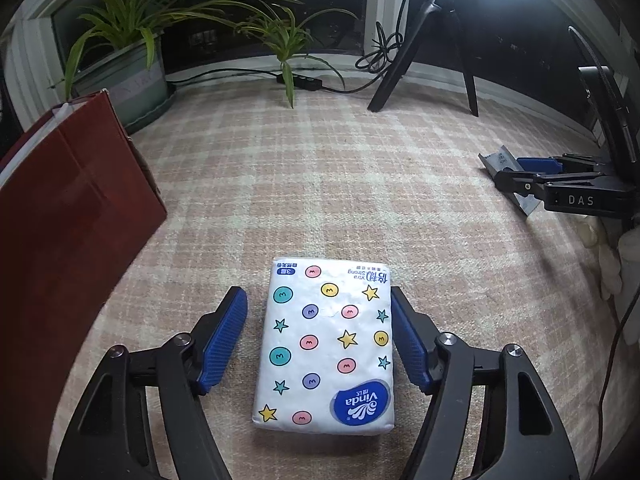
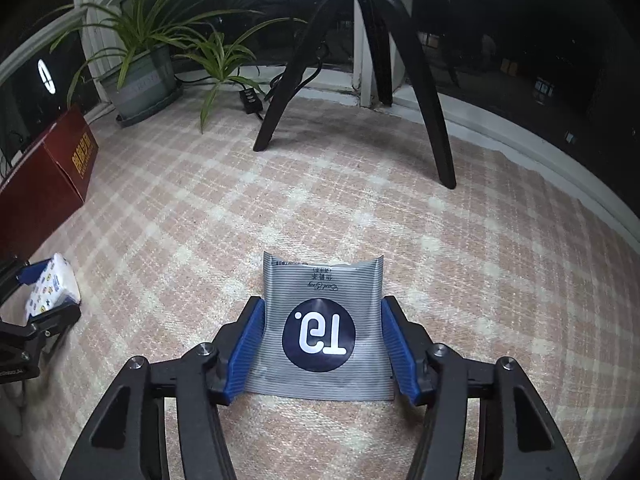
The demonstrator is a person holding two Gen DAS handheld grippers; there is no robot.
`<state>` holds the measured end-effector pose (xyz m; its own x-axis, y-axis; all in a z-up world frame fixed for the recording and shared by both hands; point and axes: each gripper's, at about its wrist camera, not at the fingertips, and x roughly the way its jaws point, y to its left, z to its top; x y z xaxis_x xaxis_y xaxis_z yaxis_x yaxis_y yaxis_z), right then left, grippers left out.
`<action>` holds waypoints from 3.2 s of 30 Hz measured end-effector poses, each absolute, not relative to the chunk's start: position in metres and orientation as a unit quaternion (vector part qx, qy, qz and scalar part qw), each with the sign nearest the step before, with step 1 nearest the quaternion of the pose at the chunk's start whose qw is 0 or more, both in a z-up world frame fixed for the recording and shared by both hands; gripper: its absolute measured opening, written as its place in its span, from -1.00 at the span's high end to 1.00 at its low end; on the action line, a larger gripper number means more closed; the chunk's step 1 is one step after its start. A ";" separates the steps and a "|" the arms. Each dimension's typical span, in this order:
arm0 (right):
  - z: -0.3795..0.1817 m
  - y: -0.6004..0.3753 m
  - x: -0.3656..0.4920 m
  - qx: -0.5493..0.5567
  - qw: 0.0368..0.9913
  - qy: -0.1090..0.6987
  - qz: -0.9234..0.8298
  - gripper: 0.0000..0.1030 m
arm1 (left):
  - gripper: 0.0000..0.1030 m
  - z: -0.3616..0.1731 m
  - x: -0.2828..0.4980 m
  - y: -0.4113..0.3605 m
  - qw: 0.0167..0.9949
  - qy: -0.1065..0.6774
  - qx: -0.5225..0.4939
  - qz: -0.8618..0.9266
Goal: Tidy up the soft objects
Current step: 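Close the left gripper on the tissue pack while the right gripper grips the grey pouch, then lift and carry the tissue pack and grey pouch over the box with both grippers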
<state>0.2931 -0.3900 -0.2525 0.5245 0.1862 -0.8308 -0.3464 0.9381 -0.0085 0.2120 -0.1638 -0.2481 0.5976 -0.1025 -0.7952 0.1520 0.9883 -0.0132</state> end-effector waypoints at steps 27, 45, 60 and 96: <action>-0.243 -0.388 0.286 -0.076 0.879 0.442 0.161 0.19 | -0.01 -0.239 0.209 -0.144 0.903 0.426 -0.033 -0.051; -0.216 -0.383 0.273 -0.076 0.892 0.412 0.169 0.20 | 0.01 -0.222 0.197 -0.143 0.912 0.405 -0.029 -0.058; -0.162 -0.334 0.254 -0.087 0.901 0.357 0.228 0.20 | 0.01 -0.152 0.164 -0.099 0.935 0.347 -0.063 -0.048; -0.123 -0.059 0.265 -0.154 0.839 0.312 0.417 0.20 | 0.02 -0.120 0.104 0.093 0.932 0.297 -0.133 0.159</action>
